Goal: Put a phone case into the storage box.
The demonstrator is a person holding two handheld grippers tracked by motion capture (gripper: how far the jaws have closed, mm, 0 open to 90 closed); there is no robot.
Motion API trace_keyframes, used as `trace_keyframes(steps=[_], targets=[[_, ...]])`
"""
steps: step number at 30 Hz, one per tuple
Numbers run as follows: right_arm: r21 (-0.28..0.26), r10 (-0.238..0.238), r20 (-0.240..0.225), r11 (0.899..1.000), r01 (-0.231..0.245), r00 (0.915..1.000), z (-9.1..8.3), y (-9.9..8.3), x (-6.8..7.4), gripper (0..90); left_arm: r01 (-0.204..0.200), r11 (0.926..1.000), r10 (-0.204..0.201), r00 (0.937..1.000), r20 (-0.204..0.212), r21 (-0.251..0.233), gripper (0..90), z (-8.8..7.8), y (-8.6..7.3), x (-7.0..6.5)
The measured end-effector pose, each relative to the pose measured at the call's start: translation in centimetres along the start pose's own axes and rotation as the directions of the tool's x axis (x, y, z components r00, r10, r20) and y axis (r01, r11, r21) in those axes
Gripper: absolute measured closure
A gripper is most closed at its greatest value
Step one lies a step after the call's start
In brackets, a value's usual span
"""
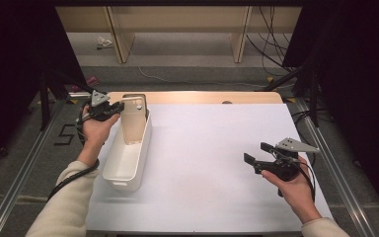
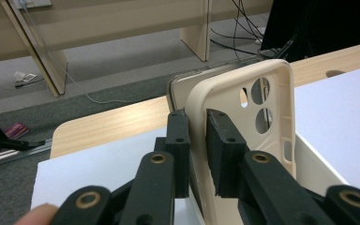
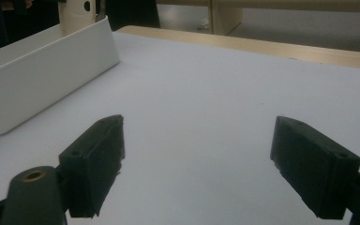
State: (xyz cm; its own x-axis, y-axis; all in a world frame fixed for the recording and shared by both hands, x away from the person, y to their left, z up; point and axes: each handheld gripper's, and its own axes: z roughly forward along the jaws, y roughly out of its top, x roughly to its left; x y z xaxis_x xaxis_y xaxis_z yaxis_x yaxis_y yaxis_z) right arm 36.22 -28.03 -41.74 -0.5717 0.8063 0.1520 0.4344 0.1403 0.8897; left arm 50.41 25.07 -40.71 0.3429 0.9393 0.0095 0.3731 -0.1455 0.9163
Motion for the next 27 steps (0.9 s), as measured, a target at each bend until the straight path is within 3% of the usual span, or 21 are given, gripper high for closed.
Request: trace_keyframes(steps=[15, 21, 27], targets=[[0.0, 0.001, -0.003, 1.0, -0.001, 1.0, 0.0, 0.0, 0.0, 18.8, -0.016, 0.9989, 0.017, 0.9998, -0.011, 0.043, 72.4, 0.8, -0.1, 0.1], [0.001, 0.001, -0.002, 1.0, -0.001, 1.0, 0.0, 0.0, 0.0, 18.8, -0.017, 0.9986, 0.018, 0.9997, -0.017, 0.051, 58.8, 0.5, 0.3, -0.1], [0.001, 0.002, -0.001, 1.0, -0.002, 1.0, 0.0, 0.0, 0.0, 18.8, 0.025, 0.9989, -0.025, 0.9997, -0.008, 0.041, 43.4, -0.5, 1.0, -0.3]])
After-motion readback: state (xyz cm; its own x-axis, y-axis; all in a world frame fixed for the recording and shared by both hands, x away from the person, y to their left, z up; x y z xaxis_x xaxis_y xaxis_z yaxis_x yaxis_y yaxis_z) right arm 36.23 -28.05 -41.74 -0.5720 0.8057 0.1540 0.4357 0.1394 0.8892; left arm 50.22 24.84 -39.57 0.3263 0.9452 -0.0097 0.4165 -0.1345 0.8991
